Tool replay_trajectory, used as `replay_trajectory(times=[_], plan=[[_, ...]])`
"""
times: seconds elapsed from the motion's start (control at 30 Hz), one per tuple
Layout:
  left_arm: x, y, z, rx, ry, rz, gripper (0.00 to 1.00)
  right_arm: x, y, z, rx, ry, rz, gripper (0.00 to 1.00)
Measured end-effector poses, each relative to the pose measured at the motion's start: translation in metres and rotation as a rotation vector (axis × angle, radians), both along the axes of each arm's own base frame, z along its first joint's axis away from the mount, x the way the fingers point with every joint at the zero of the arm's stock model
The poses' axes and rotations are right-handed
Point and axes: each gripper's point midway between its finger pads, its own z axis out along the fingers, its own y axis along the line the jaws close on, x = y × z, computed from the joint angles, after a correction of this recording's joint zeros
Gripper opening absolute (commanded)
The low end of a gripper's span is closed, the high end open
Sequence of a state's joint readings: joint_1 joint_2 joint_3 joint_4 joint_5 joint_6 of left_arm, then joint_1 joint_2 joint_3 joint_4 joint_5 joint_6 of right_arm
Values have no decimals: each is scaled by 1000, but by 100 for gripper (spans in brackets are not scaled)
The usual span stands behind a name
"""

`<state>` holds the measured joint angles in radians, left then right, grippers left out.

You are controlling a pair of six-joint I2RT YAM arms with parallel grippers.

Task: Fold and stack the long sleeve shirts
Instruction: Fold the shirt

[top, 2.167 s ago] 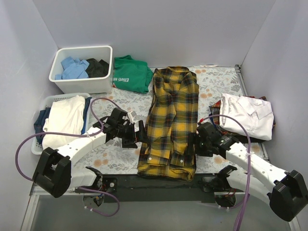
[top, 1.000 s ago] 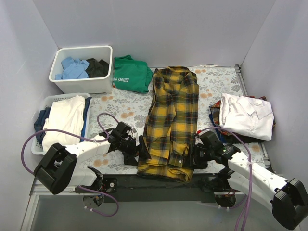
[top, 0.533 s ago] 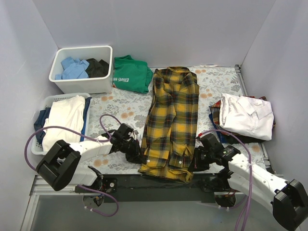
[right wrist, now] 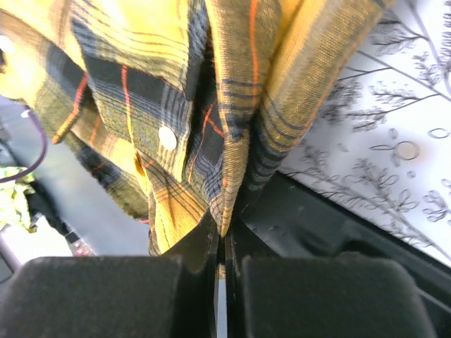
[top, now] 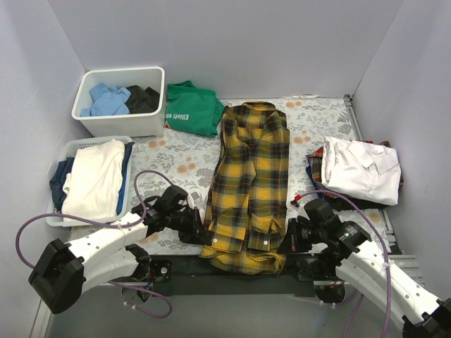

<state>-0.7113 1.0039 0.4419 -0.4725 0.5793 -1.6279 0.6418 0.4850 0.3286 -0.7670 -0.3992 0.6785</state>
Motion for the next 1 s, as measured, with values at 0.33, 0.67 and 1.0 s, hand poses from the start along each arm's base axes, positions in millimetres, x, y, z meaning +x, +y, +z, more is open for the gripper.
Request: replay_trajectory(times=[0.33, 0.67, 1.0], plan=[[24, -18, 45, 15, -45, -9, 0, 44, 15, 89, 36, -179, -51, 1], [125, -64, 84, 80, -230, 72, 0, 103, 26, 99, -39, -257, -135, 1], [218, -43, 85, 169, -322, 221, 0, 176, -2, 90, -73, -273, -332, 1]])
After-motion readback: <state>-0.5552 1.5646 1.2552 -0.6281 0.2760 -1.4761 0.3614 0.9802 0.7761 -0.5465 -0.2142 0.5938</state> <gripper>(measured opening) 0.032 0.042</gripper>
